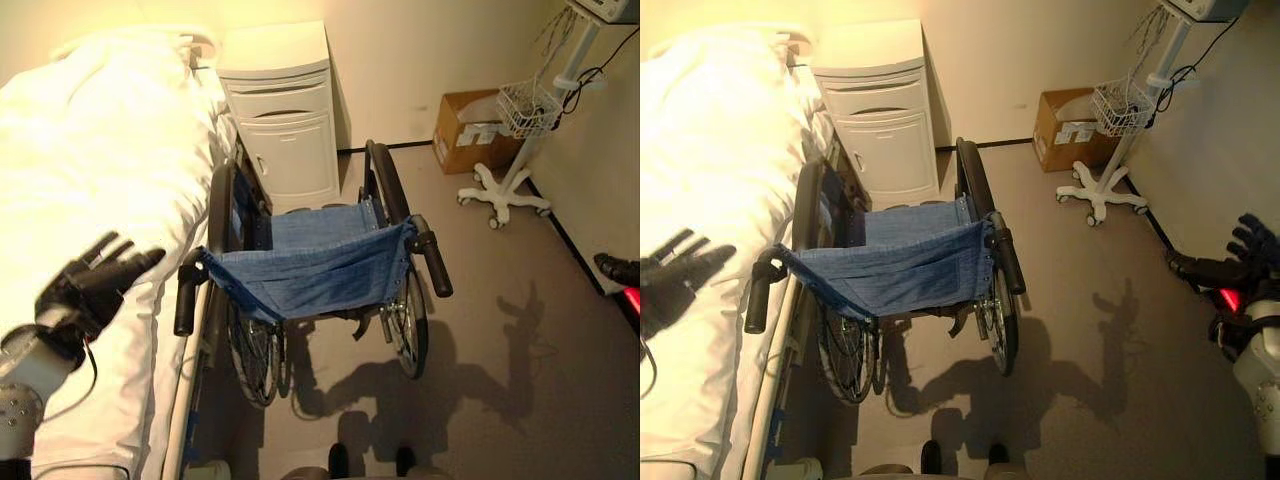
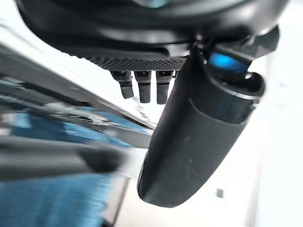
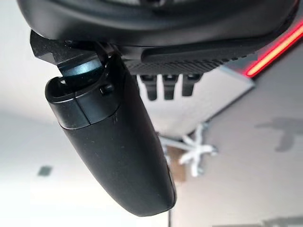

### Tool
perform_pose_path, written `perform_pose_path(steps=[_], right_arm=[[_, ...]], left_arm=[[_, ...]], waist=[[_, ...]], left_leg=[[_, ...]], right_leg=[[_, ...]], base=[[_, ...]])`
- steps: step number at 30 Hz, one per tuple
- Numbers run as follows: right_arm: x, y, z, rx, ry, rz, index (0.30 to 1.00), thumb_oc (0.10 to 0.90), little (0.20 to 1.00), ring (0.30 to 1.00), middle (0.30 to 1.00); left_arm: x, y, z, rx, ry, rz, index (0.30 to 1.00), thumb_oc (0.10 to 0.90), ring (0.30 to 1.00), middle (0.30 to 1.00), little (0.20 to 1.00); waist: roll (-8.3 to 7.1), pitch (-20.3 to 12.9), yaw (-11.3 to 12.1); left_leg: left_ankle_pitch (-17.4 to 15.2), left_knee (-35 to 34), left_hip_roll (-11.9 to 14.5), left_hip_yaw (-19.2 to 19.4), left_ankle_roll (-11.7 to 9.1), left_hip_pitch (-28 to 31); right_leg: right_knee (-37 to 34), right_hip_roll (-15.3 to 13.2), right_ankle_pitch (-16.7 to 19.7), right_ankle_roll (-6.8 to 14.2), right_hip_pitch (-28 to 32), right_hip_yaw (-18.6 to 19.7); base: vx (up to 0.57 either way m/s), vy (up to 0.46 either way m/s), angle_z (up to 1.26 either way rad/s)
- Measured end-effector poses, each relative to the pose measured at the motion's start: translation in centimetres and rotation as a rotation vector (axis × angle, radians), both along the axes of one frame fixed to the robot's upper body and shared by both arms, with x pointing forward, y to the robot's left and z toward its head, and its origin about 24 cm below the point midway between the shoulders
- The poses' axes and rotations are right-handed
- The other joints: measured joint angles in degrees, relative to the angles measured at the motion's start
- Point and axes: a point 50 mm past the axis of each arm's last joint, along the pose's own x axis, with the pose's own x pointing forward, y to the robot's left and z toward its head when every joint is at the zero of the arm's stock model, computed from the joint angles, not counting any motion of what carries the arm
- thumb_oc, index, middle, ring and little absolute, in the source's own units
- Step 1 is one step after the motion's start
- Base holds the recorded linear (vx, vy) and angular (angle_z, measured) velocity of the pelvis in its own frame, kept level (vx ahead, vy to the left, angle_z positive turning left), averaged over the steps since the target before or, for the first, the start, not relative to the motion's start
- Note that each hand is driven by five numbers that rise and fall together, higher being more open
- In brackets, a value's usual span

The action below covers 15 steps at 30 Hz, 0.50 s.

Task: Push the wheelchair next to the bed

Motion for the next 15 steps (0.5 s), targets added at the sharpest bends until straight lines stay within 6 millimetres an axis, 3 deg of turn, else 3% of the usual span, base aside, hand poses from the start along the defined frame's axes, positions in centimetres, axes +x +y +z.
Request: perform_pose_path(steps=[5, 8, 10, 13, 15], right_arm=[[-2.5, -0.9, -7.2, 0.182, 0.189, -0.127, 0.9, 0.8, 0.9, 0.9, 0.9], [-4.2, -1.2, -10.4, 0.256, 0.295, -0.191, 0.9, 0.8, 0.9, 0.9, 0.9], [-5.4, -1.5, -12.3, 0.302, 0.361, -0.246, 0.9, 0.8, 0.9, 0.9, 0.9], [-7.6, -1.5, -15.6, 0.372, 0.48, -0.325, 0.9, 0.8, 0.9, 0.9, 0.9], [-8.5, -0.3, -18.0, 0.432, 0.543, -0.345, 0.9, 0.8, 0.9, 0.9, 0.9]], left_arm=[[-2.0, -0.9, -6.1, -0.199, 0.257, 0.067, 0.9, 0.8, 0.9, 0.9, 0.9], [-4.1, -1.2, -9.8, -0.298, 0.442, 0.129, 0.9, 0.8, 0.9, 0.9, 0.9], [-4.9, -2.0, -11.2, -0.334, 0.532, 0.118, 0.9, 0.8, 0.9, 0.9, 0.9], [-5.5, -4.3, -13.1, -0.435, 0.634, 0.081, 0.9, 0.8, 0.9, 0.9, 0.9], [-5.9, -5.8, -15.2, -0.521, 0.71, 0.124, 0.9, 0.8, 0.9, 0.9, 0.9]], waist=[[-1.58, -0.93, 0.48], [-1.59, -0.97, 0.42], [-1.67, -1.02, 0.8], [-1.48, -1.28, 1.83], [-1.19, -1.62, 1.85]], left_leg=[[-0.02, -0.27, -0.08, -0.83, -0.09, -0.03], [0.0, -0.25, -0.14, -0.86, -0.08, -0.03], [0.04, -0.24, -0.13, -1.0, -0.1, -0.02], [0.08, -0.2, -0.12, -1.23, -0.14, 0.02], [0.1, -0.07, -0.11, -1.55, -0.18, 0.12]], right_leg=[[-0.07, -0.16, -0.15, -0.13, 0.05, -1.11], [-0.13, -0.29, -0.14, -0.13, 0.07, -1.17], [-0.14, -0.29, -0.14, -0.13, 0.14, -1.26], [-0.16, -0.3, -0.13, -0.14, 0.32, -1.41], [-0.2, -0.23, -0.14, -0.15, 0.9, -1.65]], base=[[0.01, 0.016, 0.09], [0.0, 0.012, 0.0], [0.01, 0.015, 0.01], [0.02, 0.008, 0.02], [0.03, -0.001, 0.08]])
